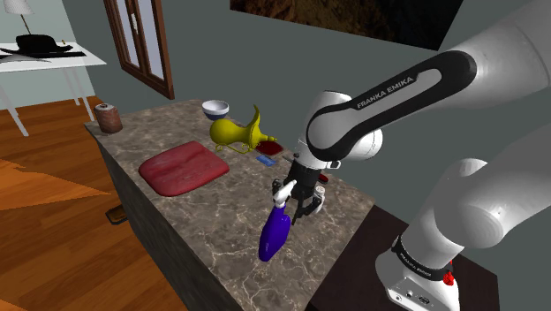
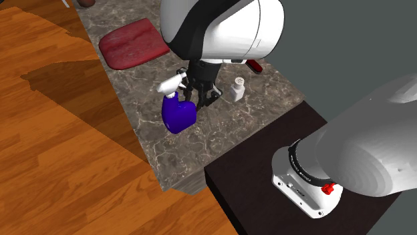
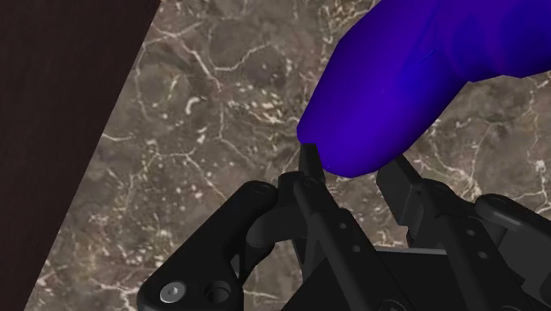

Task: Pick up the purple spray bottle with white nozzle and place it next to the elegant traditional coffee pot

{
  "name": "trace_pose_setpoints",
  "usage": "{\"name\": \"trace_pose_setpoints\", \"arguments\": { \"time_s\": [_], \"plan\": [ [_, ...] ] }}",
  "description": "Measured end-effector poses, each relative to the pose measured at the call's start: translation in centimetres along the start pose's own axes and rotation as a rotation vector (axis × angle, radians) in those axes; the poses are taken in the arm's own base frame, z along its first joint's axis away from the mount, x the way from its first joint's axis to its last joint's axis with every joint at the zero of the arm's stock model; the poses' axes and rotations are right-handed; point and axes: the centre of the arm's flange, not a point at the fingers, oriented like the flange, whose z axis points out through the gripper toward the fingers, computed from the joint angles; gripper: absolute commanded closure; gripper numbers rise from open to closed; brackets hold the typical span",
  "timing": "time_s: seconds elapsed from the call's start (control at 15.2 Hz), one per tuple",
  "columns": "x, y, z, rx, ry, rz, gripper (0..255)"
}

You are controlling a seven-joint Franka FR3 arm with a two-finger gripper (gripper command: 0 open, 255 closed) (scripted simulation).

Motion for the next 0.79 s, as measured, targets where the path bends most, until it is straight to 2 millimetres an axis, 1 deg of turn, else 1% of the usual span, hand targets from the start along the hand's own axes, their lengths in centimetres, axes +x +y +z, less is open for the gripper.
{"name": "trace_pose_setpoints", "arguments": {
  "time_s": [0.46, 0.79],
  "plan": [
    [0.0, 0.0, 0.0, 0.001, 0.0, 0.0, 255],
    [-0.7, -0.2, -1.9, 0.0, 0.0, 0.0, 255]
  ]
}}
